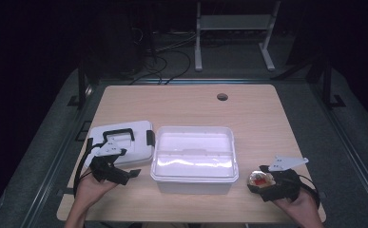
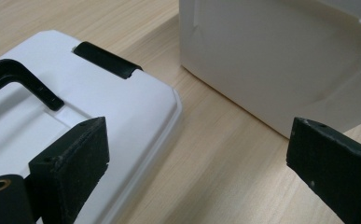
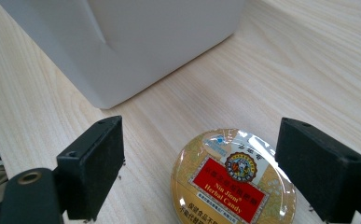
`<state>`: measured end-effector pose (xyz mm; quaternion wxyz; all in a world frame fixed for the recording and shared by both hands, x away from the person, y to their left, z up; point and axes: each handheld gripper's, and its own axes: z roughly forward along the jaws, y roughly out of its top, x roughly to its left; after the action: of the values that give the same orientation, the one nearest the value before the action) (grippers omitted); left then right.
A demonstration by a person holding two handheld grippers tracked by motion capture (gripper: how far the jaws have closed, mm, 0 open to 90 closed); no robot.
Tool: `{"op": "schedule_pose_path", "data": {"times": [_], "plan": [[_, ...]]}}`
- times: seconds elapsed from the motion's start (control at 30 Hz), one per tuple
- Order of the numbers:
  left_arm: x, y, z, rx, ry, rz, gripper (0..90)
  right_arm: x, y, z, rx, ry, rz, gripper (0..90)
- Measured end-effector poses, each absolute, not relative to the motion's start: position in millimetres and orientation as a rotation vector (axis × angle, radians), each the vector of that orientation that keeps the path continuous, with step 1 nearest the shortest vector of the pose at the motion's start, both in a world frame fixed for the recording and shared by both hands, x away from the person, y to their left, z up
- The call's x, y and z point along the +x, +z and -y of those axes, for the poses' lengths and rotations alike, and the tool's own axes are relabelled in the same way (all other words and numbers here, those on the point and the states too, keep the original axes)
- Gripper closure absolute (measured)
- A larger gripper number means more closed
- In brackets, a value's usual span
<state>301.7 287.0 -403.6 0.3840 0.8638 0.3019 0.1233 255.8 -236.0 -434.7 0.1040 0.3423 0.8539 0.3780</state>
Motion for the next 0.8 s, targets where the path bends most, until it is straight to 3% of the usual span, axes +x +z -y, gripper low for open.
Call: {"op": "schedule_pose_path", "data": {"times": [0.3,0.8], "plan": [[300,-402,-291,2.206,0.302,-0.755,6.0,254,-434,235,1.012,1.127,-2.516,15.0],[296,-364,-286,2.308,0.318,-0.618,6.1,256,-431,237,1.021,1.123,-2.515,15.0]]}}
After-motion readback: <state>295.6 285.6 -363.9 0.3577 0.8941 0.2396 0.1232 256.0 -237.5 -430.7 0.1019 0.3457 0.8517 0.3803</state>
